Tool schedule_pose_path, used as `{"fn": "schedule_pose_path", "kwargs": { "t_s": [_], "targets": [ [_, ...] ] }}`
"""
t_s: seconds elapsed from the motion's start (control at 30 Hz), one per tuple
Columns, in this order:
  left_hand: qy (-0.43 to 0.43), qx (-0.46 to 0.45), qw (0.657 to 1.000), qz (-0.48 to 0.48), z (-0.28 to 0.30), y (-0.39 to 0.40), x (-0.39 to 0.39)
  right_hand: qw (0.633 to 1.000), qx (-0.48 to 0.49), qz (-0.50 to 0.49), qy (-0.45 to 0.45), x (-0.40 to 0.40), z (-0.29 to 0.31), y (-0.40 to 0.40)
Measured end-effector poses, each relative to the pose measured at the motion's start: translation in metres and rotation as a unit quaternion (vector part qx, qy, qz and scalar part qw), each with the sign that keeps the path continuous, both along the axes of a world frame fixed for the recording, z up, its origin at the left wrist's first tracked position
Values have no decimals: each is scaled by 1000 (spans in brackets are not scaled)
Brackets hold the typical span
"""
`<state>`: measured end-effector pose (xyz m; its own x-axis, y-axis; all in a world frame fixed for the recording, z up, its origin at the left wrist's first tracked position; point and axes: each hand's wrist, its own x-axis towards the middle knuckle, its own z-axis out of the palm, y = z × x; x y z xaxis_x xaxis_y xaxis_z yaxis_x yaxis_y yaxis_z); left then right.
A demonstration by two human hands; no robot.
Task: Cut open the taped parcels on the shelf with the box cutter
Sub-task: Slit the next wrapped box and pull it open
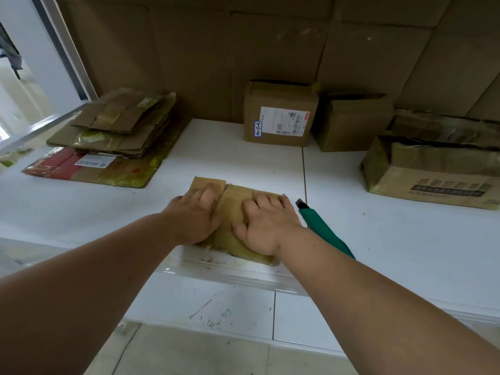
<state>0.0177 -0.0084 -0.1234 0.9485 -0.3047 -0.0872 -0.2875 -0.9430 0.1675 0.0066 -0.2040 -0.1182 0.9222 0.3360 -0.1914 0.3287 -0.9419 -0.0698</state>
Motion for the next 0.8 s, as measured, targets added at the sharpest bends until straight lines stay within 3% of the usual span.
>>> {"fn": "schedule_pose_path", "kwargs": {
  "t_s": [0.1, 0.37, 0.53, 0.67, 0.8],
  "targets": [
    [1, 71, 997, 21, -7, 2, 14, 999, 22, -11, -20, 6, 1, 8],
    [-17, 66, 998, 5, -23, -2, 15, 999, 41, -28, 3, 12, -24, 8],
    [31, 75, 997, 13, -16, -6, 19, 997, 54, -40, 26, 15, -16, 11],
    [82, 37, 996, -6, -7, 3, 27, 995, 84, -45, 42, 21, -6, 9],
    [112, -2, 993, -30, -6, 21, 27, 998, 64, -16, -1, 5, -20, -1]
  ]
}}
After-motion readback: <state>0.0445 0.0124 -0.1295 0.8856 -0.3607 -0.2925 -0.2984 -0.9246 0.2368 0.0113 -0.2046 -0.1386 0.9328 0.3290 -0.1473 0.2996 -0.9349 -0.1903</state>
